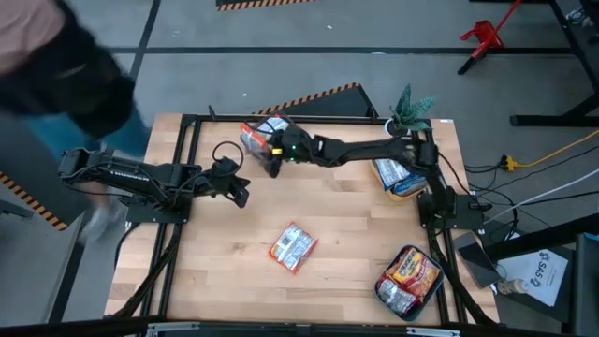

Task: Sort Maruchan noodles
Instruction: Put the orange noodle pack into the gray bin

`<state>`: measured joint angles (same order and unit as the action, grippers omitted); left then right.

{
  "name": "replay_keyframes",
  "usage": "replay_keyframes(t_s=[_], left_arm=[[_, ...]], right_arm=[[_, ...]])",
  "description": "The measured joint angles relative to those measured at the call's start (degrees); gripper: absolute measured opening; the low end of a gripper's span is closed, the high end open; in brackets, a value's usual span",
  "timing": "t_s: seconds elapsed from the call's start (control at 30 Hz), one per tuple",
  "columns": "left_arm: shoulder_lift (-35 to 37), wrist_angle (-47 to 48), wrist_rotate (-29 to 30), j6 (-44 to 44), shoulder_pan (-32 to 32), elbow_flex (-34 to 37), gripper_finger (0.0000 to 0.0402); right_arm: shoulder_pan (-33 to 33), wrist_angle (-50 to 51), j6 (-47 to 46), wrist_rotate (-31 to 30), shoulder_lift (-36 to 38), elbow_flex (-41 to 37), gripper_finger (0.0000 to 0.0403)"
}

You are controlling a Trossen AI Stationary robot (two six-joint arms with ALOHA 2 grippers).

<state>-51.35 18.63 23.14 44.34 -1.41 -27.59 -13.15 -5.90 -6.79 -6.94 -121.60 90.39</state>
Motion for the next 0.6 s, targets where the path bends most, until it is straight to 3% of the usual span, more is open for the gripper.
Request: replay_keyframes(t_s=[0.13, 0.33, 0.5, 0.6], left_arm=[[0.0, -0.1, -2.5, 0.0, -0.2, 0.0, 0.0], [0.0, -2.8, -6.8, -1.3, -2.3, 0.2, 0.0], [-0.5, -15.3, -8.3, -2.8, -8.2, 3.6, 0.0], [-3.3, -26.0, -5.0, -1.6, -12.8, 6.0, 0.0]], right_arm=[[0.0, 11.8, 0.2, 1.2, 4.9, 0.0, 0.0207], [0.8, 37.9, -3.6, 14.6, 10.4, 0.0, 0.0207], [4.2, 51.8, -2.3, 16.0, 12.8, -1.4, 0.0207], [6.7, 54.7, -4.1, 17.0, 12.8, -4.2, 0.0207]])
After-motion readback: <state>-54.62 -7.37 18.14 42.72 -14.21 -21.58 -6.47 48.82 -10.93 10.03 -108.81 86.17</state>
